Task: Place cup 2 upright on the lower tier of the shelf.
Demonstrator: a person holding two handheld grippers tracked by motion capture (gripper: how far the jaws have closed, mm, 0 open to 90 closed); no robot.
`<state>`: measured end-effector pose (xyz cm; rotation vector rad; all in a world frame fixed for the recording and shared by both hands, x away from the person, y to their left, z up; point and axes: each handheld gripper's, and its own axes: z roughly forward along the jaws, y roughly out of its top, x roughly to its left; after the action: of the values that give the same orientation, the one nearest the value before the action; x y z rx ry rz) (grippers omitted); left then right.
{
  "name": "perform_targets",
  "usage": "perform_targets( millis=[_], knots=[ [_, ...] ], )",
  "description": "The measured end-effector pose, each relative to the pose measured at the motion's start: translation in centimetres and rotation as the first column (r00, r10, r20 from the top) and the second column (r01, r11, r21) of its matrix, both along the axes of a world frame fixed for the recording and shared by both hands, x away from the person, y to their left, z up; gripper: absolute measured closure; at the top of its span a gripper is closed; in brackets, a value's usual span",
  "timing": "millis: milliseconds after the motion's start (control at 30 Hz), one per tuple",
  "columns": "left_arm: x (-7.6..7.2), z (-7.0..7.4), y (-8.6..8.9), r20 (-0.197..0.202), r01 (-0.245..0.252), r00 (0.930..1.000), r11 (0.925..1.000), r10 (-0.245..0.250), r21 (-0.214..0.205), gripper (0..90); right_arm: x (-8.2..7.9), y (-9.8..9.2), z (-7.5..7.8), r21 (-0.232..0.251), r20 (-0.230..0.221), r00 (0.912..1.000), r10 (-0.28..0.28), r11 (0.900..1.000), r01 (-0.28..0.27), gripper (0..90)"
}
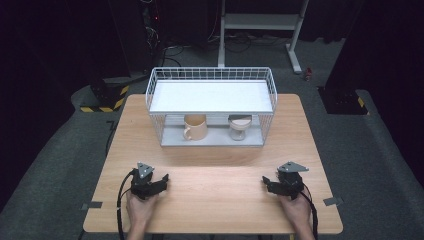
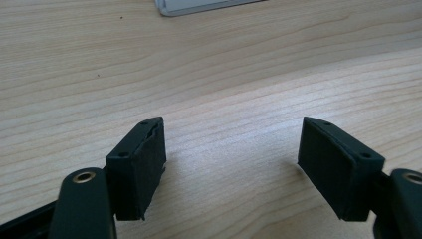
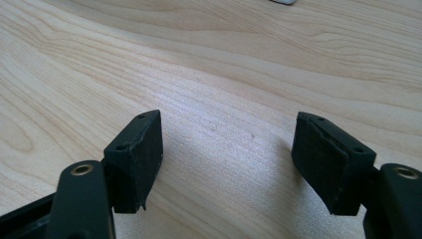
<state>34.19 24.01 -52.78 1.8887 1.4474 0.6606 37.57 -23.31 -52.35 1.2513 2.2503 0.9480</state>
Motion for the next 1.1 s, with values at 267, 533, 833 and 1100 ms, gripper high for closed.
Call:
perform_targets(
  millis=[267,533,833,1100],
  knots=[
    [0.00,-0.06,-0.13,-0.002,-0.008,1.0000,0.9996,0.009,0.025,26.7,0.00,0.00,0.00,0.000,-0.001,1.0000,0.000,1.0000,0.000,28.6],
    [0.04,-0.06,0.03,-0.017,-0.011,0.9998,0.9999,0.011,0.013,25.2,0.01,-0.02,-0.01,-0.002,0.001,1.0000,-0.001,1.0000,0.001,28.6],
    [0.01,-0.06,0.01,-0.016,-0.012,0.9998,0.9998,0.012,0.014,25.2,0.03,-0.04,-0.01,-0.002,0.003,1.0000,-0.003,1.0000,0.003,28.7],
    [0.02,-0.06,0.02,-0.016,-0.012,0.9998,0.9998,0.012,0.013,25.1,0.02,-0.04,-0.01,-0.002,0.002,1.0000,-0.005,1.0000,0.005,28.6]
  ],
)
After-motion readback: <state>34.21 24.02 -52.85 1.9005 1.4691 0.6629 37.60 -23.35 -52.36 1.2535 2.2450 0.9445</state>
